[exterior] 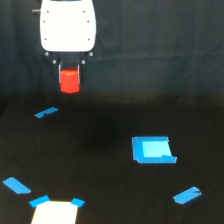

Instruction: Pick up the red object from the table

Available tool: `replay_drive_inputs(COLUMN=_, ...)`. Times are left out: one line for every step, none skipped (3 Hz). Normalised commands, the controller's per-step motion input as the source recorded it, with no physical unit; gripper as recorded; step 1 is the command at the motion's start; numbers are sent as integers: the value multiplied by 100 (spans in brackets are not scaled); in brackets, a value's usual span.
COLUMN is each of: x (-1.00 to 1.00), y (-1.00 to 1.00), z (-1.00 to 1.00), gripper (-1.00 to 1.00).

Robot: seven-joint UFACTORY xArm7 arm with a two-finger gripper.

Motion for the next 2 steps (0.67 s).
replay_drive_inputs(x=59, y=71, z=100, gripper=-96)
replay_drive_inputs(x=9, y=74, z=34, gripper=-100)
